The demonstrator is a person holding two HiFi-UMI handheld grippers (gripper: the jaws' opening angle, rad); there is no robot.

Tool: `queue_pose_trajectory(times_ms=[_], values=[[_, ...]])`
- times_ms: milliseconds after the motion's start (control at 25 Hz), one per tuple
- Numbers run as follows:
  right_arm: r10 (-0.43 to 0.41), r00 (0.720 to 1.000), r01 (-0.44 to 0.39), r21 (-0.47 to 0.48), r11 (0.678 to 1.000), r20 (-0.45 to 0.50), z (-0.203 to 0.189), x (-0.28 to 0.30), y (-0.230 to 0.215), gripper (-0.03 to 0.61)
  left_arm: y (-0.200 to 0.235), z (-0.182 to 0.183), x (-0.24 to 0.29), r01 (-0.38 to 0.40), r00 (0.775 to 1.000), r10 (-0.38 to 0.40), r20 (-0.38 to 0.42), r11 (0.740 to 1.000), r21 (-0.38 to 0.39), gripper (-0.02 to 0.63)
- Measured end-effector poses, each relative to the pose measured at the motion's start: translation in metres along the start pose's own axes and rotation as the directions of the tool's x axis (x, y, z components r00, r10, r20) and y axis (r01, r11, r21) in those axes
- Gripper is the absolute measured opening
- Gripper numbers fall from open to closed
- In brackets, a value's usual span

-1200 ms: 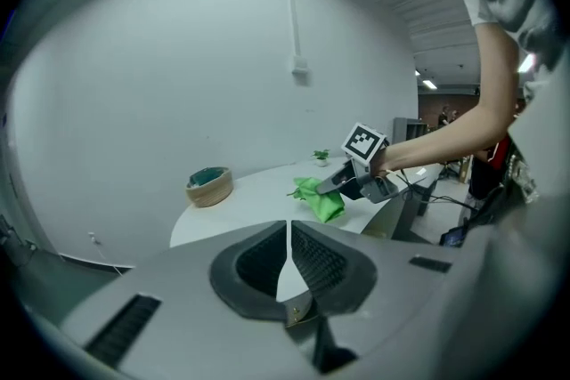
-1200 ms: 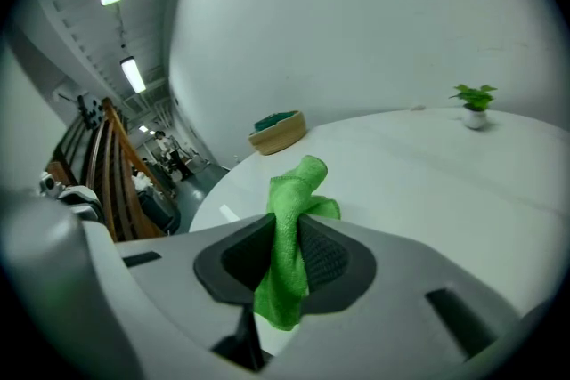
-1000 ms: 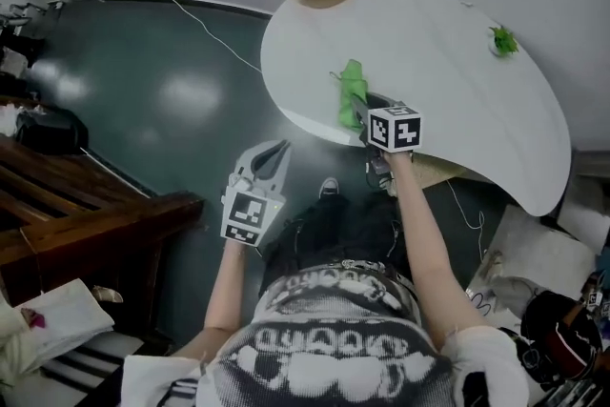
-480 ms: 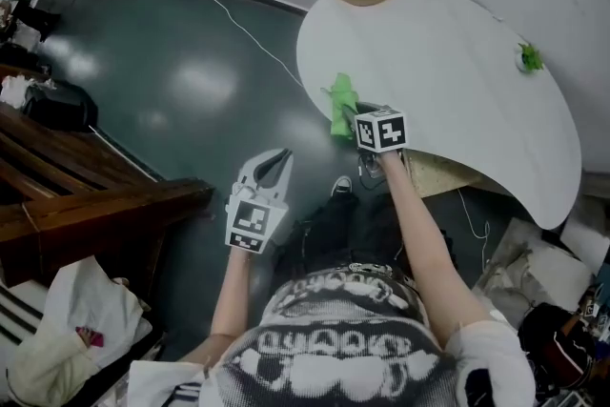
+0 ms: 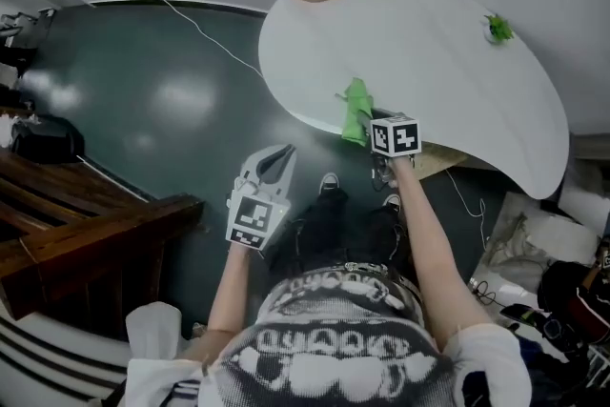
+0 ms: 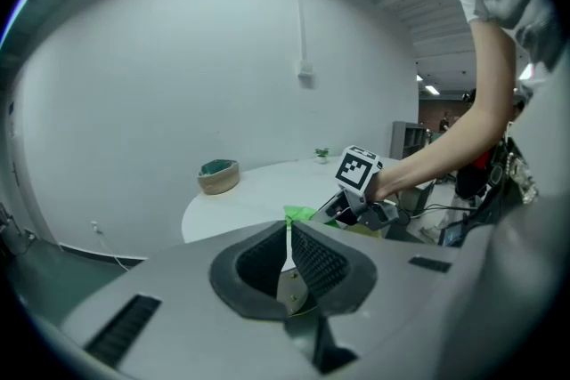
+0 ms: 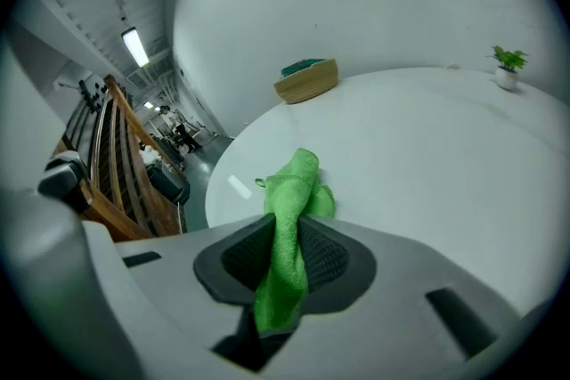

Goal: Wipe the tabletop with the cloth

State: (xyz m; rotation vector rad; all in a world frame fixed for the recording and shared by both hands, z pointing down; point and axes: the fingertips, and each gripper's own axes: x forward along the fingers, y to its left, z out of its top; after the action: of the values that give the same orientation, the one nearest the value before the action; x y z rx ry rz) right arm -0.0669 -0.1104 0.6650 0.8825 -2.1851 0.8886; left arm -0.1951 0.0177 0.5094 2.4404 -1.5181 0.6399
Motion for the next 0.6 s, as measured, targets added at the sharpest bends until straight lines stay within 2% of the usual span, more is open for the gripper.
queue_pose_trajectory(times_ms=[200,600], values=[[-0.080,0.996,0.077,0.068,0.995,0.030,-0.021,-0.049,-0.068,0.074,-0.050,0.027,0.035,0.094,0.995,-0.095,0.016,0.993,0.069,0.014],[-0.246,0.968,0.233,0.190,0.954,0.045,-0.089,-0.185,-0.231,0.074,-0.175,0.083,0.095,0.164,0.984,-0.170,0.051,0.981,0.101,0.014]])
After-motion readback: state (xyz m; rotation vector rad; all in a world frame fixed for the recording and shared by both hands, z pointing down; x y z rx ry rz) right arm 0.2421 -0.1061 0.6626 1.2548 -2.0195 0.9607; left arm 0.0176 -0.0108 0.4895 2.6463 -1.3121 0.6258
